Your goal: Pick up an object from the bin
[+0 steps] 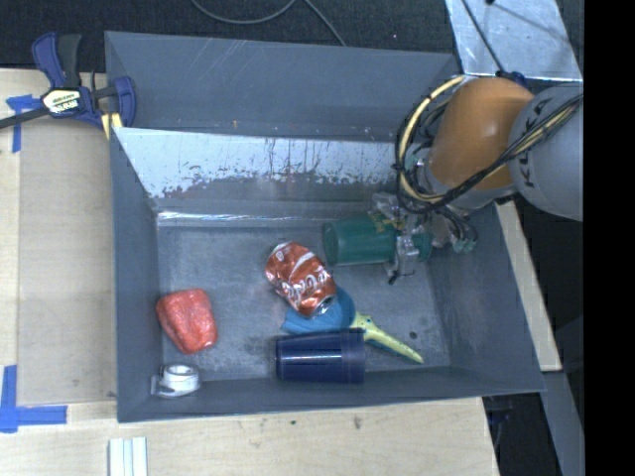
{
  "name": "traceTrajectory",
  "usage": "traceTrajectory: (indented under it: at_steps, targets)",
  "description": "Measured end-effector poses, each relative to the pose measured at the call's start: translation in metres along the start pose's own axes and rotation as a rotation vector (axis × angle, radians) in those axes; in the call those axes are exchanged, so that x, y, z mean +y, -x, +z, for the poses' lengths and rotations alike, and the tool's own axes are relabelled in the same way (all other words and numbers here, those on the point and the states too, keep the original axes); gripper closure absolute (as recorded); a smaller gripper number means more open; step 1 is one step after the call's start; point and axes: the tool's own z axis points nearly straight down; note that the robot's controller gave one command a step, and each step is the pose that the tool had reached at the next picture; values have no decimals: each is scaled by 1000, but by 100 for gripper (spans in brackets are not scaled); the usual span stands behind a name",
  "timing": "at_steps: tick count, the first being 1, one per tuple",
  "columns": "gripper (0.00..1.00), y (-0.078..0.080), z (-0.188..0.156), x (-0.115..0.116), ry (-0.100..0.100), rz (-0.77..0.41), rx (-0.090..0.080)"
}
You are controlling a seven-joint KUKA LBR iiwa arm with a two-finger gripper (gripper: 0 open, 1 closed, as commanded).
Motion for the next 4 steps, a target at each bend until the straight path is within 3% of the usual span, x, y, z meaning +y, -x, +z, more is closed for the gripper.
traceTrajectory:
  at_steps: [2, 4]
  targets:
    - [100, -1, -25, 0, 2, 0, 5]
    - [100, 1, -53, 0, 0, 0, 0]
